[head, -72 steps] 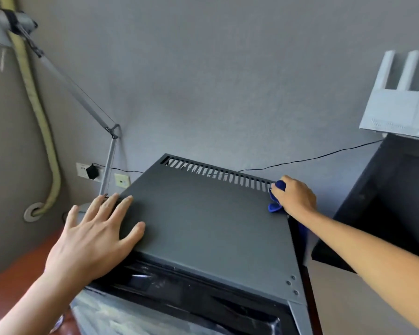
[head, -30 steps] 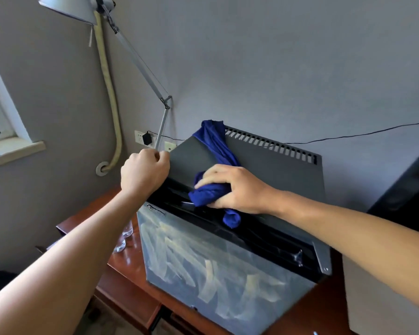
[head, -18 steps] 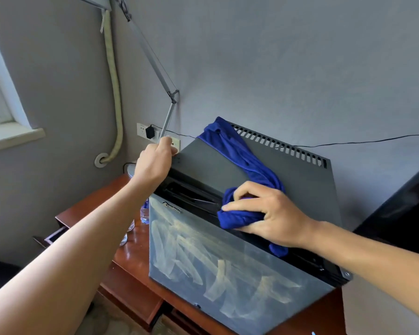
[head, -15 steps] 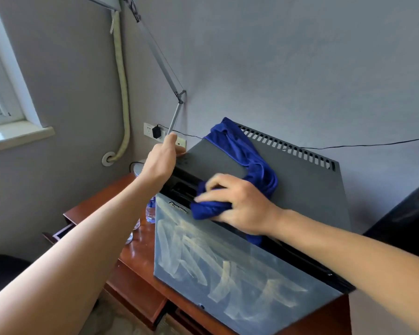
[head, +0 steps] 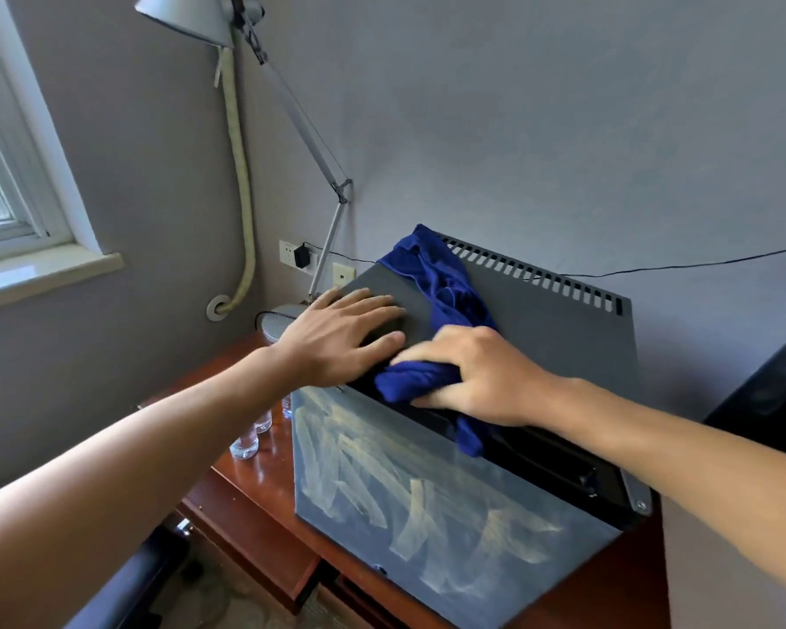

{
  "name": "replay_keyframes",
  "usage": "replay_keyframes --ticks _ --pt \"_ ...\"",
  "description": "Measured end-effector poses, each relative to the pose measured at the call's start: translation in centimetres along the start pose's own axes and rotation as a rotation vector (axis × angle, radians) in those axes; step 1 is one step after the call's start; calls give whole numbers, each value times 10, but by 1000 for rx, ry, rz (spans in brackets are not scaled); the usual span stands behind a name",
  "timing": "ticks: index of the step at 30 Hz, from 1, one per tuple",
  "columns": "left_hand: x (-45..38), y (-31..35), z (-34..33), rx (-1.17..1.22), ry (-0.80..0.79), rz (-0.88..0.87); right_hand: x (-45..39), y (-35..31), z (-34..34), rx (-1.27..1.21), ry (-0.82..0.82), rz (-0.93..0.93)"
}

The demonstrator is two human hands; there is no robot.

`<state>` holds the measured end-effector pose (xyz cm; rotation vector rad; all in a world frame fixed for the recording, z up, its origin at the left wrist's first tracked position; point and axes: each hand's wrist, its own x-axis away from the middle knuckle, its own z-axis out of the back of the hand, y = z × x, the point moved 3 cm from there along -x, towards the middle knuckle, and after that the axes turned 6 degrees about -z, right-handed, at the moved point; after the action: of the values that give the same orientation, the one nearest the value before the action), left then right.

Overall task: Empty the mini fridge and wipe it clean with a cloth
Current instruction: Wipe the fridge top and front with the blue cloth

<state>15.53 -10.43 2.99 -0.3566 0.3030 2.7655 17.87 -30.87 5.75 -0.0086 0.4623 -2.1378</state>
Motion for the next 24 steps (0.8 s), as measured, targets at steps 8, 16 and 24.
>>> replay_keyframes --ticks 8,16,24 --pt "-1 -7 -16 -175 -166 28 151 39 57 32 21 -79" --pt "-3 -8 -11 -34 -158 103 112 -1 7 138 7 -11" --pt "-5 -16 1 251 -86 168 -27 -52 -33 138 -75 13"
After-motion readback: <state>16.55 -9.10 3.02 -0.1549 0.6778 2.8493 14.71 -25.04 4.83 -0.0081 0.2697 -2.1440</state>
